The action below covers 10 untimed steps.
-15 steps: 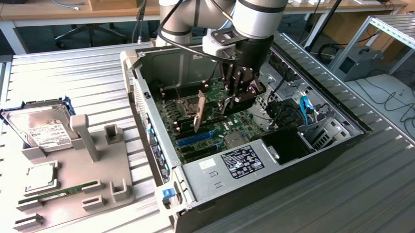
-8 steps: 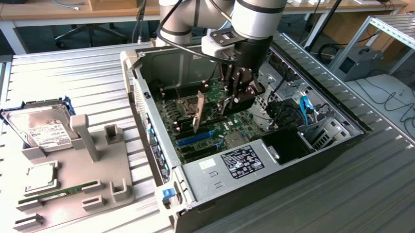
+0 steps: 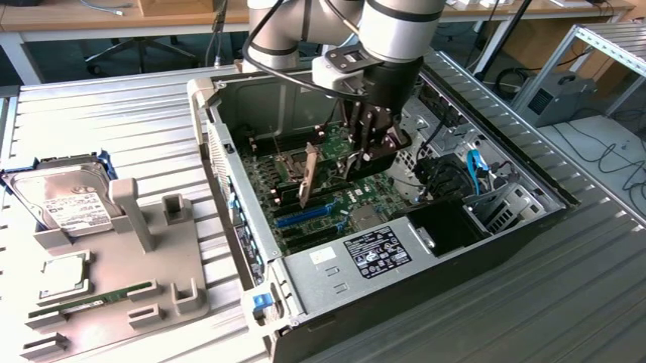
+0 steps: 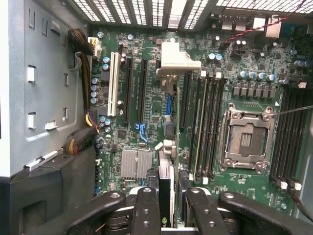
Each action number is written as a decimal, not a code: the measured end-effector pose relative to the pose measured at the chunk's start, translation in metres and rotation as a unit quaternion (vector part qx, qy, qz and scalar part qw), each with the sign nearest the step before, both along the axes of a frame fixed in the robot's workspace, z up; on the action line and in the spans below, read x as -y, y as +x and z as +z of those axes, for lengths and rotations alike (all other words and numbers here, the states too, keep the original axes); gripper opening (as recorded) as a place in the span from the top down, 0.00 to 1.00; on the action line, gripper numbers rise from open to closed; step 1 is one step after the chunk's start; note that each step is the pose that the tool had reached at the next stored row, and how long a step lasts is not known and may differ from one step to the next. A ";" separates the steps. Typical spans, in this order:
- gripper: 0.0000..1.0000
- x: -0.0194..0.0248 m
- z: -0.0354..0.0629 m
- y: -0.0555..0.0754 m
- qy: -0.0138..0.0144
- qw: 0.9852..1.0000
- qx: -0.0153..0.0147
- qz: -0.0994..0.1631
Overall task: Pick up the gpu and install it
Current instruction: 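Insert the gpu into the slot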
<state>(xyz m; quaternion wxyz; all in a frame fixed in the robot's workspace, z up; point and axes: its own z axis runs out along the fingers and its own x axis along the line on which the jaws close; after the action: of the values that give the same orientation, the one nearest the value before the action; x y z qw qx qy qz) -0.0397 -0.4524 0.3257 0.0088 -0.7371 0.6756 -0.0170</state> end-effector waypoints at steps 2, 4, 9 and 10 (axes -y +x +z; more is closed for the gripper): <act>0.74 0.0002 -0.0001 0.000 0.000 1.000 0.000 0.000; 0.74 0.0004 -0.0003 -0.001 0.000 1.000 0.000 0.000; 0.74 0.0009 -0.0006 -0.002 0.000 1.000 0.000 0.000; 0.74 0.0010 -0.0007 -0.002 0.000 1.000 0.000 0.000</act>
<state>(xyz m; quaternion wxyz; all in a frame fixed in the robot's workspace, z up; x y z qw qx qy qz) -0.0417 -0.4534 0.3250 0.0088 -0.7370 0.6756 -0.0170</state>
